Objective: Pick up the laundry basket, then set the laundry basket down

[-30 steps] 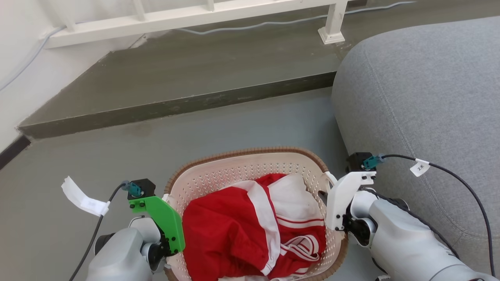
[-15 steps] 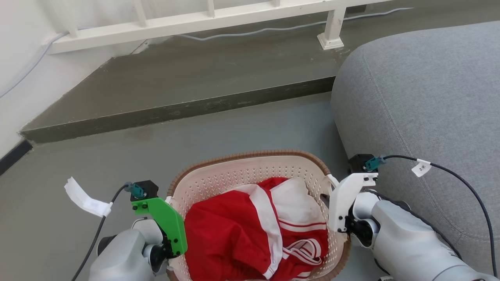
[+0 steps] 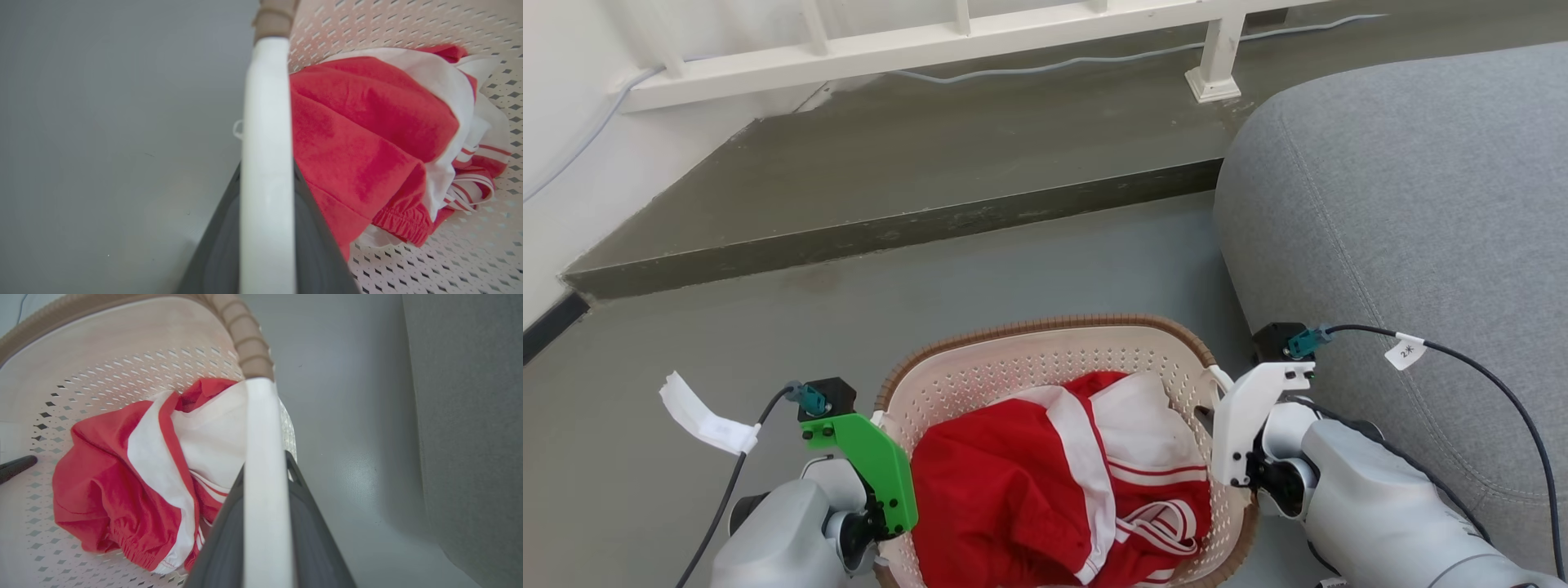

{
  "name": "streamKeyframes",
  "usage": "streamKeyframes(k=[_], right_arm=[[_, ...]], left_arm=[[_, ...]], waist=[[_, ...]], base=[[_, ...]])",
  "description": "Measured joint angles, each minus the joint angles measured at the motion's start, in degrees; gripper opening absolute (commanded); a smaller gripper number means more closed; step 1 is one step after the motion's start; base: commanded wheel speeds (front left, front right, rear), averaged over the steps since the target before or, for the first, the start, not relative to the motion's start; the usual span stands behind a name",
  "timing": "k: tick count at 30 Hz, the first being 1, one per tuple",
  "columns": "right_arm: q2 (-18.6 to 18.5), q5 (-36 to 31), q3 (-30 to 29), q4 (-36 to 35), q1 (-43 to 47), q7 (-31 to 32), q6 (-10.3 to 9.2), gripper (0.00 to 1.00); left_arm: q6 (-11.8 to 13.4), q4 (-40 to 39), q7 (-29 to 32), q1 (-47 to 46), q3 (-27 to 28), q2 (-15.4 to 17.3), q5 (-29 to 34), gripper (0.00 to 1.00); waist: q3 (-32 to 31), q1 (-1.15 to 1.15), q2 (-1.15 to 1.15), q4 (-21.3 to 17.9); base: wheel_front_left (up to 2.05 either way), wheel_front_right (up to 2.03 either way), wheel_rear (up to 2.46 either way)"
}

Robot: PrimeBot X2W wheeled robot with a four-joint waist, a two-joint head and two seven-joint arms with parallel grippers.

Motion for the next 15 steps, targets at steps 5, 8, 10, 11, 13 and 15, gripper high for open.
streamKeyframes(k=[5,8,10,11,13,15], right_arm=[[0.00,0.43,0.24,0.00,-0.01,-0.01,0.00,0.00],[-0.01,0.45,0.40,0.00,-0.02,-0.01,0.00,0.00],[-0.01,0.53,0.52,0.00,-0.02,-0.01,0.00,0.00],[-0.01,0.53,0.58,0.00,-0.03,-0.02,0.00,0.00],[-0.01,0.54,0.71,0.00,-0.04,-0.02,0.00,0.00],[-0.01,0.62,0.82,0.00,-0.07,-0.04,-0.01,0.00]], left_arm=[[0.23,-0.29,0.41,0.00,-0.29,0.08,-0.08,0.00],[0.25,-0.38,0.42,0.00,-0.41,0.10,-0.53,0.00],[0.53,-0.45,0.42,0.01,-0.48,0.10,-0.56,0.00],[0.58,-0.48,0.42,0.01,-0.51,0.10,-0.63,0.00],[0.74,-0.55,0.42,0.01,-0.53,0.10,-0.76,0.00],[0.75,-0.62,0.42,0.01,-0.57,0.10,-0.77,0.00]], waist=[[0.14,0.00,0.00,-0.07],[0.23,0.00,0.00,-0.11],[0.27,0.00,0.00,-0.13],[0.29,0.00,0.00,-0.13],[0.31,0.00,0.00,-0.13],[0.31,0.00,0.00,-0.13]], base=[[0.00,0.00,0.00],[0.00,0.00,0.00],[0.00,0.00,0.00],[0.00,0.00,0.00],[0.00,0.00,0.00],[0.00,0.00,0.00]])
